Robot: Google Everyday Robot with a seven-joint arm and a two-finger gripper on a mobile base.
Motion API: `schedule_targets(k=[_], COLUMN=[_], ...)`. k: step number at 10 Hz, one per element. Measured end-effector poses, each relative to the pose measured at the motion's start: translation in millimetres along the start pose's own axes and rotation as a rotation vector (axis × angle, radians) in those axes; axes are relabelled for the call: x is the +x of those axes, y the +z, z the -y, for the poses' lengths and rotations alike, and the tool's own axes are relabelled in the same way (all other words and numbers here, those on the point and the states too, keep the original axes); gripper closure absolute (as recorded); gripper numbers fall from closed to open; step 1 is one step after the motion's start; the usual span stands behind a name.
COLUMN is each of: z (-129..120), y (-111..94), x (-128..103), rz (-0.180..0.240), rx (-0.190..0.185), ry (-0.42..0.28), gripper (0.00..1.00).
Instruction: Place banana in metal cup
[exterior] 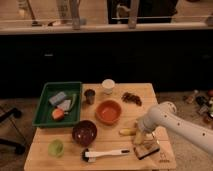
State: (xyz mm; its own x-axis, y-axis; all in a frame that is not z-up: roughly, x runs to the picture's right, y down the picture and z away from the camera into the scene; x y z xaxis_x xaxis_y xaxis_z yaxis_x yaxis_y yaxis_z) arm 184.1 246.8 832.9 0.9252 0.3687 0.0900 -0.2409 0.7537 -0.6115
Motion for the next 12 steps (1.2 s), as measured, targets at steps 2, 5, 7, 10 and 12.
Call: schedule_targets(k=[2, 5, 7, 10, 12], z=[1.2, 4.2, 4.3, 2.9, 4.1], y=[7.5, 9.5, 5.5, 4.1, 2.6], x=[-1.9, -2.5, -4.6, -3.0, -2.4], rz=[0.014, 0.022, 0.024, 0.017, 0.003], rx=[-0.048, -0.073, -0.075, -0.080, -0.076], ry=[-0.009, -0.011, -0.012, -0.014, -0.016], gripper=[0.34, 0.67, 0.84, 1.00, 1.00])
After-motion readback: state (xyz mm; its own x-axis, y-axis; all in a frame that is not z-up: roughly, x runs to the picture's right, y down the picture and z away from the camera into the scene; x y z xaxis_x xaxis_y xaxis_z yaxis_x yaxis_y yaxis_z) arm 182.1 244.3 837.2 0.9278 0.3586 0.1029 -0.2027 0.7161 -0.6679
